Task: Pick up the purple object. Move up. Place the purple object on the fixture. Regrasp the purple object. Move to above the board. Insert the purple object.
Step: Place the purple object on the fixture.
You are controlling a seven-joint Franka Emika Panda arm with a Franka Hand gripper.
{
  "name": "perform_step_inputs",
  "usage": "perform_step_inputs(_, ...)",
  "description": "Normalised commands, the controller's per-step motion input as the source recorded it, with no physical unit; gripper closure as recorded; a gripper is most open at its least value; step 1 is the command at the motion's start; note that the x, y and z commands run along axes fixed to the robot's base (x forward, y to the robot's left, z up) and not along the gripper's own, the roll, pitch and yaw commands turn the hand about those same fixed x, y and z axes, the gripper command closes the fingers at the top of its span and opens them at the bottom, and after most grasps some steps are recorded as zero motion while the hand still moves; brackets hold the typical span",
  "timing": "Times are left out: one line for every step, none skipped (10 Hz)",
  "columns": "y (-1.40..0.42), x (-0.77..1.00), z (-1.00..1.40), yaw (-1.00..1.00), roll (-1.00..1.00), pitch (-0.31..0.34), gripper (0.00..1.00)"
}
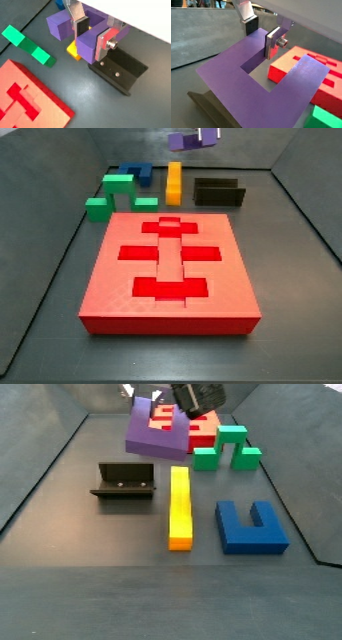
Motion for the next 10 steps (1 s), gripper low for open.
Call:
perform_step_inputs(0.07,0.9,0.0,0.0,-0.76,0.0,1.0)
perform_step_inputs(0.06,0.88,0.0,0.0,-0.79,0.006,1.0)
perform_step_inputs(0.01,0.96,0.0,0.0,-0.58,0.117,1.0)
perform_step_inputs(0.0,0.88,-0.01,0.0,-0.49,0.331,1.0)
perform_step_inputs(0.0,0.85,-0.21,0.0,-0.45,0.486,1.0)
perform_step_inputs(0.0,0.82,-0.39,0.0,-0.33,0.611,1.0)
perform_step_inputs(0.0,0.86,-0.42,0.0,-0.33,0.523,1.0)
perform_step_inputs(0.0,0.83,-0.35,-0.03,-0.27,0.317,1.0)
perform_step_inputs(0.0,0.75,-0.28,-0.04,-0.21,0.149,1.0)
perform_step_inputs(0.0,0.72,-0.15,-0.12,-0.14,0.023,1.0)
